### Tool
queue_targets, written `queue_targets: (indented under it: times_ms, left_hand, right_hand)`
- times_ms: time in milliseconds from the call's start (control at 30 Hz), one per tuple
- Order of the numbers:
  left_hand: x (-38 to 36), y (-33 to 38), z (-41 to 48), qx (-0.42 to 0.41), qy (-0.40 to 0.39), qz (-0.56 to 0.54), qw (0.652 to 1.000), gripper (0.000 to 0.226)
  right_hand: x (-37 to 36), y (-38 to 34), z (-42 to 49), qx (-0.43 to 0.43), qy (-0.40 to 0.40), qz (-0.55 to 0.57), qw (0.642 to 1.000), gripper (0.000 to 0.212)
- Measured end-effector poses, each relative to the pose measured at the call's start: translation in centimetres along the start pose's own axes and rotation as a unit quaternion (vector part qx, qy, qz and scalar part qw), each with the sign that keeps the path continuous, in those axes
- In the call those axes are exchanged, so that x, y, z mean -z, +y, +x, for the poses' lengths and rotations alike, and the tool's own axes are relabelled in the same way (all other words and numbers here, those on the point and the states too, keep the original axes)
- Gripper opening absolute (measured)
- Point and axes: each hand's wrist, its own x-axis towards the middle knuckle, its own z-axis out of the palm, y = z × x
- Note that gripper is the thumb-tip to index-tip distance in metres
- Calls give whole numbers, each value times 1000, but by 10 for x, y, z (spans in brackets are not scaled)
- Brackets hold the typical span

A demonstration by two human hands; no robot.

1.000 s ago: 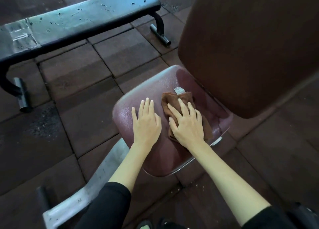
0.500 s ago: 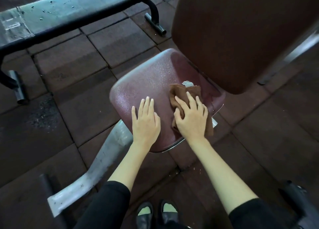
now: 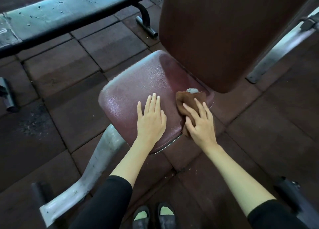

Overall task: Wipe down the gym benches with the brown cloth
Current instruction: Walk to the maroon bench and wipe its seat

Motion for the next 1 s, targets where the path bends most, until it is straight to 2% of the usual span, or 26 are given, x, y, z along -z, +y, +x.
queue_targets:
  times_ms: [167, 333, 533, 600, 700, 833, 900, 1000]
  left_hand:
    - [-7, 4, 13, 20, -39, 9, 999, 62]
    - [-8, 5, 14, 25, -30, 10, 999, 61]
    - [-9, 5, 13, 27, -34, -1, 999, 62]
    - [-9, 4, 14, 32, -21, -5, 999, 60]
    - [-7, 2, 13, 40, -6, -7, 999, 57]
    - [-4, -4, 13, 51, 1, 0, 999, 57]
    - [-3, -9, 14, 56, 2, 8, 998, 57]
    - [-2, -16, 15, 61, -3, 15, 998, 57]
  right_hand:
    - [1, 0, 26, -50, 5, -4, 999, 48]
    - [2, 0, 56, -81, 42, -39, 995, 49]
    - [-5, -16, 55, -130, 13, -72, 989, 45]
    - [-7, -28, 47, -97, -20, -69, 993, 46]
    - [-4, -34, 31, 33, -71, -71, 994, 50]
    - [16, -3, 56, 153, -164, -69, 972, 54]
    - [21, 6, 79, 162, -169, -80, 969, 54]
    - [19, 4, 102, 76, -167, -72, 980, 49]
